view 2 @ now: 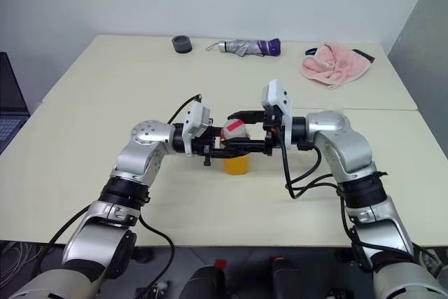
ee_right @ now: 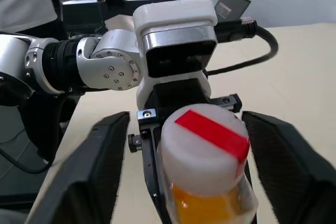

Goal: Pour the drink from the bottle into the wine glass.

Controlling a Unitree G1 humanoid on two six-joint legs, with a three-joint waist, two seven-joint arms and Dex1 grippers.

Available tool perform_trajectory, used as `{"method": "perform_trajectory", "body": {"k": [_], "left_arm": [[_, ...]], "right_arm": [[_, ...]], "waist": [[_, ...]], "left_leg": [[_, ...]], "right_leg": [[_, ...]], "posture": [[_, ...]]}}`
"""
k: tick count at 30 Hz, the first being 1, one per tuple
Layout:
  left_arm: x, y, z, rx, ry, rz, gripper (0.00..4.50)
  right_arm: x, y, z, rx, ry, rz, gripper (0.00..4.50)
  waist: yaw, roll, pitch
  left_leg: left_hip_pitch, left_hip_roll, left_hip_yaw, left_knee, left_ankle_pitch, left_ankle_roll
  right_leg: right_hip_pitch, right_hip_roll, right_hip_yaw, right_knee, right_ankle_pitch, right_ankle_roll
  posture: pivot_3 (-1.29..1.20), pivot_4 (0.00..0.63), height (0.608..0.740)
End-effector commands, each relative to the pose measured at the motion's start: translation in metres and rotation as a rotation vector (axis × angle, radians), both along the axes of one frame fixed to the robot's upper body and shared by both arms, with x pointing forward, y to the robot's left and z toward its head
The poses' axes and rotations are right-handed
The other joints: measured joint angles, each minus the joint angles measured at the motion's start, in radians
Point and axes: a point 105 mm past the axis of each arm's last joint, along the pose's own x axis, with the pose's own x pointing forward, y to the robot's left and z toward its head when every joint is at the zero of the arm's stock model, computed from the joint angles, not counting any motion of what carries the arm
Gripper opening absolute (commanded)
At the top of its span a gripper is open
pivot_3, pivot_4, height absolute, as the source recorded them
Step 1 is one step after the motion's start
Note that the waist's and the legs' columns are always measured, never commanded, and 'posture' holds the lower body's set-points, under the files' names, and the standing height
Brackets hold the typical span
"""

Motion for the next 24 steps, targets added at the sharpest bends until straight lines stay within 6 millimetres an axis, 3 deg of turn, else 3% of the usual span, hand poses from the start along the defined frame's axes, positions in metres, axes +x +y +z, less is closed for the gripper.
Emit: {"method": "perform_trajectory", "body": {"k": [1,5,12,24], "left_arm": [[0.001,-0.001,0.024,-0.034,-0.081,-0.003,1.77],[0.002,-0.001,0.024,-0.038,-0.078,0.005,1.77],[0.004,-0.004,0.024,-0.042,-0.072,-0.004,1.77],[0.004,-0.006,0.023,-0.044,-0.070,-0.016,1.77]], "right_arm": [[-0.018,-0.004,0.023,0.065,-0.091,-0.029,3.97],[-0.032,0.000,0.014,0.056,-0.164,-0.159,3.97],[-0.023,0.016,0.009,0.114,-0.233,-0.385,3.97],[-0.003,-0.002,0.010,0.118,-0.241,-0.532,3.97]], "waist": [[0.000,0.000,0.000],[0.003,0.000,0.000],[-0.001,0.000,0.000],[0.002,0.000,0.000]], "left_leg": [[0.000,0.000,0.000,0.000,0.000,0.000],[0.000,0.000,0.000,0.000,0.000,0.000],[0.001,-0.001,0.001,0.001,0.000,0.000],[0.000,-0.001,0.001,0.000,0.000,0.000]], "right_leg": [[0.000,0.000,0.000,0.000,0.000,0.000],[0.000,0.000,0.000,0.000,0.000,0.000],[0.000,0.002,0.001,0.001,0.000,0.000],[0.000,0.001,0.001,0.000,0.000,0.000]], "posture": [[0.00,0.150,0.740],[0.00,0.150,0.740],[0.00,0.150,0.740],[0.00,0.150,0.740]]}}
